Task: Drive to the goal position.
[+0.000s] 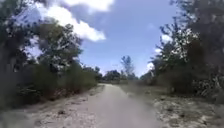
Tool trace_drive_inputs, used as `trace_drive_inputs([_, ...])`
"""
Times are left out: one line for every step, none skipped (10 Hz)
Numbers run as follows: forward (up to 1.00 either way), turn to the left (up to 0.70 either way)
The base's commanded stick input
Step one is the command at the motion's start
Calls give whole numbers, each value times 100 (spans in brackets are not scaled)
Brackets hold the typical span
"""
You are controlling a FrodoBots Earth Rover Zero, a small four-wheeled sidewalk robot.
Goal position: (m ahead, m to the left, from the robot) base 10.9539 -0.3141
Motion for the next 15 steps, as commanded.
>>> trace_drive_inputs([100,13])
trace_drive_inputs([100,27])
trace_drive_inputs([100,40])
trace_drive_inputs([100,40])
trace_drive_inputs([100,40])
trace_drive_inputs([100,40])
trace_drive_inputs([100,27])
trace_drive_inputs([100,0])
trace_drive_inputs([100,0])
trace_drive_inputs([100,0])
trace_drive_inputs([100,0])
trace_drive_inputs([100,0])
trace_drive_inputs([100,0])
trace_drive_inputs([100,0])
trace_drive_inputs([100,0])
